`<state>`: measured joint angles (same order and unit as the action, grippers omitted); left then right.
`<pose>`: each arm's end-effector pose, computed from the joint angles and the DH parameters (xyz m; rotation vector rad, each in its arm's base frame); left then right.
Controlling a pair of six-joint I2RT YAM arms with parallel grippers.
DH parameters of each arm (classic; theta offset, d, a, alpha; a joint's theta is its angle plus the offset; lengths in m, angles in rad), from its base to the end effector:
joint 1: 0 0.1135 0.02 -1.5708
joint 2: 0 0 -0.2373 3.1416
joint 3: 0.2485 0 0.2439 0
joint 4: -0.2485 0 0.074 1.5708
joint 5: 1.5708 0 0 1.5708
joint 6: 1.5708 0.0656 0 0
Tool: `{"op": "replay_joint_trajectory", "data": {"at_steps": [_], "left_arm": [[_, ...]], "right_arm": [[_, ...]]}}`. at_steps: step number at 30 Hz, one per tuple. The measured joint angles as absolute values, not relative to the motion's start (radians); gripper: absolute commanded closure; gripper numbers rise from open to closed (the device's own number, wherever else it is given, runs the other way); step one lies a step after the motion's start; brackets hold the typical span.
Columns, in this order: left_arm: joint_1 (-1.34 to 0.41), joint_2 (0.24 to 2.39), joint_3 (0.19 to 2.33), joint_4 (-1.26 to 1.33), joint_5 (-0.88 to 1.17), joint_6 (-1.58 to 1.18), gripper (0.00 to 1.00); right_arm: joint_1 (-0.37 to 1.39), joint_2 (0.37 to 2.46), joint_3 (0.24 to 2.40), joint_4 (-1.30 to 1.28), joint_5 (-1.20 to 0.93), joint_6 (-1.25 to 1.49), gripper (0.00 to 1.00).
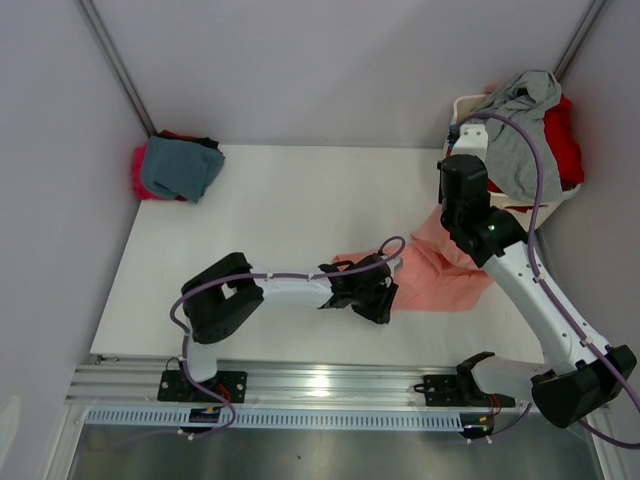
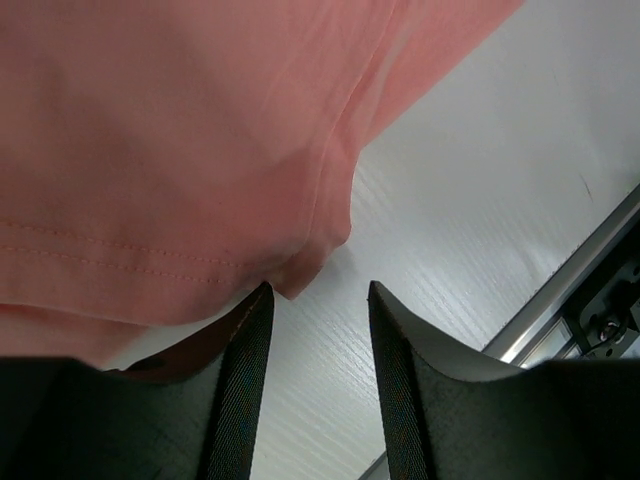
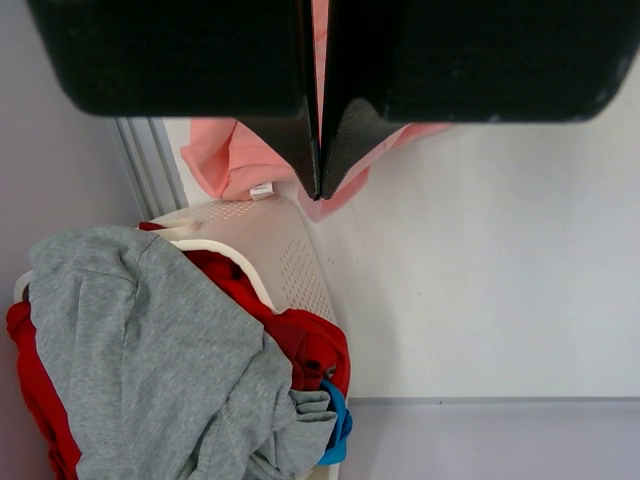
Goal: Fold and stack the t-shirts
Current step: Flatten out the tshirt
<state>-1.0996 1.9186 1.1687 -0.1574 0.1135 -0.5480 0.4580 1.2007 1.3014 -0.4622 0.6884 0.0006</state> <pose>0.1752 -0.3602 0.1097 0.7760 2.5502 -0.7765 0.2695 0.0864 0.3741 0.0263 1.8615 -0.3470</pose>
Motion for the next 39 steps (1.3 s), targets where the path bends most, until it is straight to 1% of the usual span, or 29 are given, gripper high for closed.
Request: {"op": "replay_joint_trajectory", "data": {"at_steps": [12,15,16,17,18,19,21,26,33,39], "left_arm": [[-1.103,1.971,1.248,-0.205,0.028,-0.553,0.60],[-1.109,1.986,1.278,-0.238,-0.025,-0.566,0.65],[-1.111,1.993,1.293,-0.253,-0.051,-0.576,0.71],[-1.112,2.001,1.306,-0.268,-0.074,-0.586,0.74],[-1.113,2.009,1.318,-0.280,-0.097,-0.595,0.80],[-1.113,2.015,1.327,-0.290,-0.118,-0.604,0.88],[-1.114,2.025,1.344,-0.313,-0.159,-0.617,0.98],[-1.115,2.054,1.394,-0.351,-0.220,-0.638,0.99],[-1.118,2.052,1.392,-0.363,-0.287,-0.654,0.99],[-1.110,1.958,1.314,-0.486,-0.392,-0.625,0.99]], "right_arm": [[0.458,1.201,1.302,-0.463,0.688,0.001,1.00],[0.458,1.201,1.302,-0.463,0.687,0.001,1.00],[0.458,1.201,1.302,-0.463,0.687,0.001,1.00],[0.459,1.201,1.302,-0.464,0.686,0.001,1.00],[0.459,1.201,1.302,-0.464,0.686,0.001,1.00],[0.459,1.201,1.302,-0.466,0.686,0.001,1.00],[0.463,1.201,1.302,-0.467,0.684,0.001,1.00],[0.471,1.201,1.302,-0.476,0.684,0.001,1.00],[0.490,1.200,1.302,-0.482,0.687,0.001,1.00],[0.488,1.200,1.302,-0.482,0.698,-0.011,1.00]]}}
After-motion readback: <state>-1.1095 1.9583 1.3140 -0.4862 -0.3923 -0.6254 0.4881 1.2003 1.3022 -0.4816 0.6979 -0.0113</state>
